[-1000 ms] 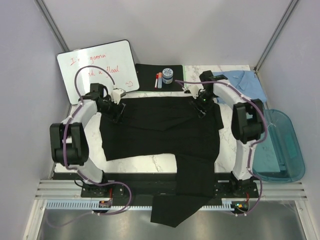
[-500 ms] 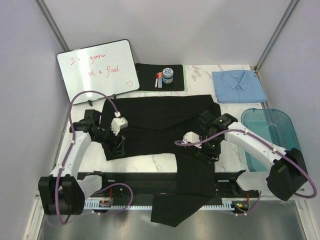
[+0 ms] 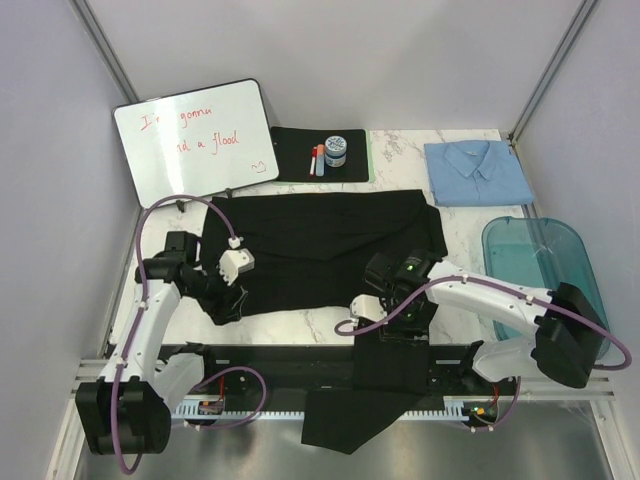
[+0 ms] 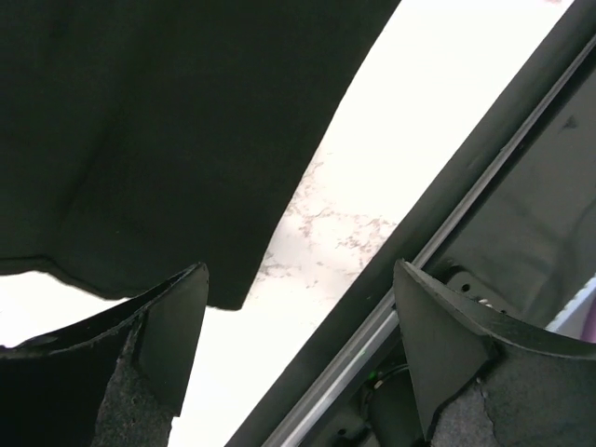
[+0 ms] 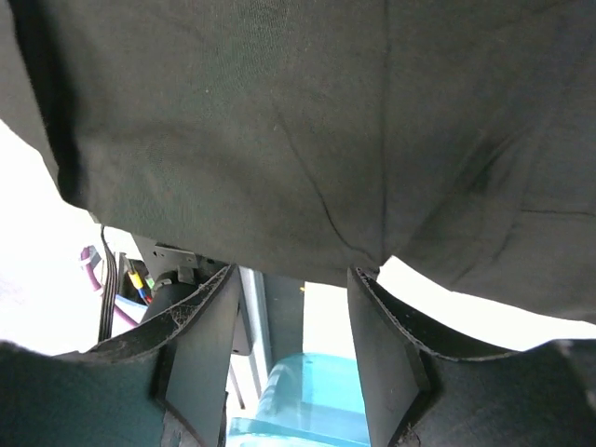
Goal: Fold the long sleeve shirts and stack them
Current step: Fold the shirt
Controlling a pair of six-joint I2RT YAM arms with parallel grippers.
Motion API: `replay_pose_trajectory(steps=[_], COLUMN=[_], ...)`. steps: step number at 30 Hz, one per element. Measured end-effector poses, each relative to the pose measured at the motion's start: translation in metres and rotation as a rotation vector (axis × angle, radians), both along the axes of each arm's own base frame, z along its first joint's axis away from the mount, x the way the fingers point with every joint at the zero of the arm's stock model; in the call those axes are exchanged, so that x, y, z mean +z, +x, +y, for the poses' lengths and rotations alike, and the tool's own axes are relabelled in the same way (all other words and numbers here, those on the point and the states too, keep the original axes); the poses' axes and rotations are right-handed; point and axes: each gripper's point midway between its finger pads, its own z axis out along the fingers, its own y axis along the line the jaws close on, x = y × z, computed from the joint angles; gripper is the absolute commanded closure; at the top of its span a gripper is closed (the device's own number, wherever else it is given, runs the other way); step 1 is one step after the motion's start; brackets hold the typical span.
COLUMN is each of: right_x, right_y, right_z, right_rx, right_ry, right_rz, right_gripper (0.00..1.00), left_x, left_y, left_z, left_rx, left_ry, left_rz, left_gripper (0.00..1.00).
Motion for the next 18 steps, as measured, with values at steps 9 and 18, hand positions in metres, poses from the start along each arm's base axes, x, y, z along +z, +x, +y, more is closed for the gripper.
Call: replay_pose_trajectory(steps=[9,18], right_x=[-0.029,-0.03], right_y=[-0.004,0.015], right_z=[-0.006,-0.007], right_rx=[-0.004,-0.074], right_ry=[-0.168,-0.194], right_rz=[-0.03,-0.147], right_gripper=[0.68,1.0], left_x=[-0.019,-0.035], left_y=[0.002,0.002], left_z=[0.028,0.041], left_rx=[-0.039,-0.11], left_ry=[0.114,0.152], left_rz=[-0.002,0.001], left_gripper=[0.16,0.24])
